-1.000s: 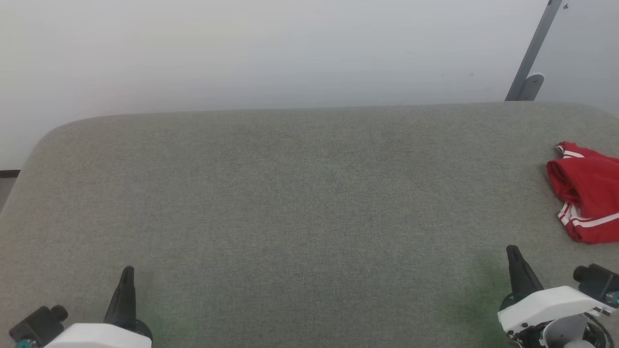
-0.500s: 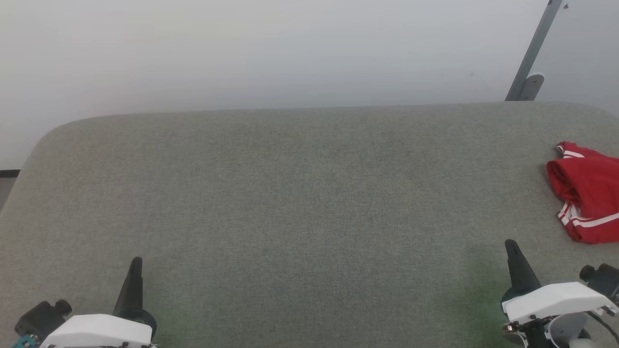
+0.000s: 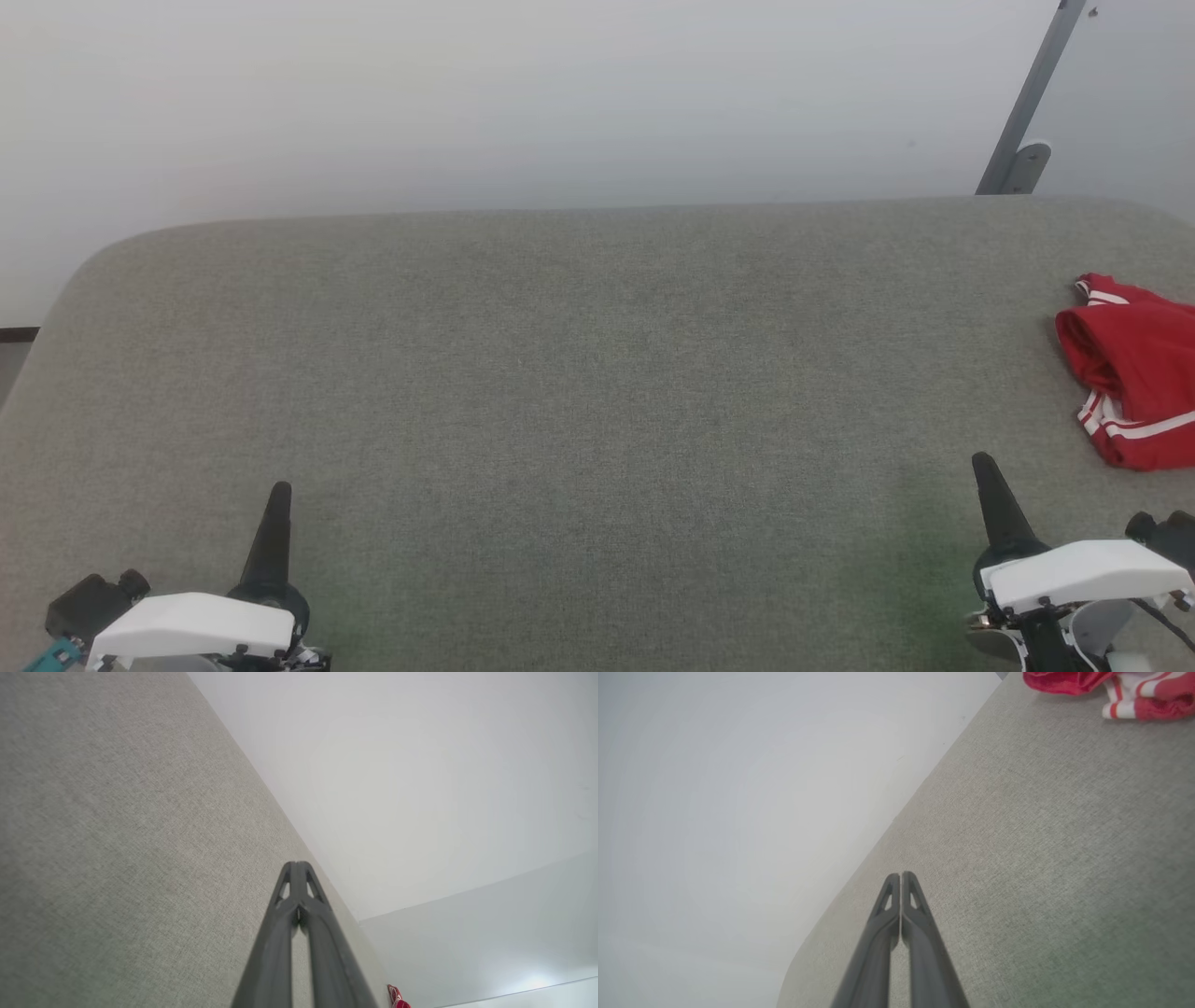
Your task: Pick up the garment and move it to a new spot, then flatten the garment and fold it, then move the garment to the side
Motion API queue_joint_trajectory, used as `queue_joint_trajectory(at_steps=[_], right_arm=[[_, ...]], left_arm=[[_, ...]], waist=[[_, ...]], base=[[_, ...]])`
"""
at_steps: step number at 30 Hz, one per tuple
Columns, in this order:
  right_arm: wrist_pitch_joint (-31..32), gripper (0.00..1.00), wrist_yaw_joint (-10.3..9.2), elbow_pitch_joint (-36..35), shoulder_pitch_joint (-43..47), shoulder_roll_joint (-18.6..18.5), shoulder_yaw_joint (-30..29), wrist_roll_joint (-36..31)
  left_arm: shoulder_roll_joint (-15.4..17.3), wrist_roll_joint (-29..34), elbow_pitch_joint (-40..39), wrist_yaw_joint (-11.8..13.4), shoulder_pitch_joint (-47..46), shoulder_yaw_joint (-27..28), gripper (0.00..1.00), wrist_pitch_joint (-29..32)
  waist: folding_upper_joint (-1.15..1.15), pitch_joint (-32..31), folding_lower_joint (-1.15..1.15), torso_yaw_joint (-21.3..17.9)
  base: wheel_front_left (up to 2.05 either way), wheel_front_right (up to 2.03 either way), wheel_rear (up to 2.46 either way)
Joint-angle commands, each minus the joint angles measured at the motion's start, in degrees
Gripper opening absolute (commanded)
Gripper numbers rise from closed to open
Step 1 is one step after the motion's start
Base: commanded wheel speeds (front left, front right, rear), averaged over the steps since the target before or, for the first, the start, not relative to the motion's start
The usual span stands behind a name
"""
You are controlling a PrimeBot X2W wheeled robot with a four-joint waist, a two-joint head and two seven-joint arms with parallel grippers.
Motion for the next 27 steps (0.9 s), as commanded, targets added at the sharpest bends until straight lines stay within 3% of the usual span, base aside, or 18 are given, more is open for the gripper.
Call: queue_joint_trajectory(at_steps=[1,27], right_arm=[[0.36,0.0,0.02,-0.98,-1.31,0.08,-0.09,1.59],[3.91,0.0,0.02,-3.29,-1.37,1.15,-0.59,16.12]], left_arm=[[0.26,-1.1,-0.73,0.0,-1.44,0.33,0.0,0.38],[-1.9,-12.39,-1.17,0.01,-3.16,0.36,0.0,4.19]], waist=[[0.0,0.0,0.0,0.0],[0.0,0.05,0.0,0.04]], base=[[0.0,0.0,0.0],[0.0,0.0,0.0]])
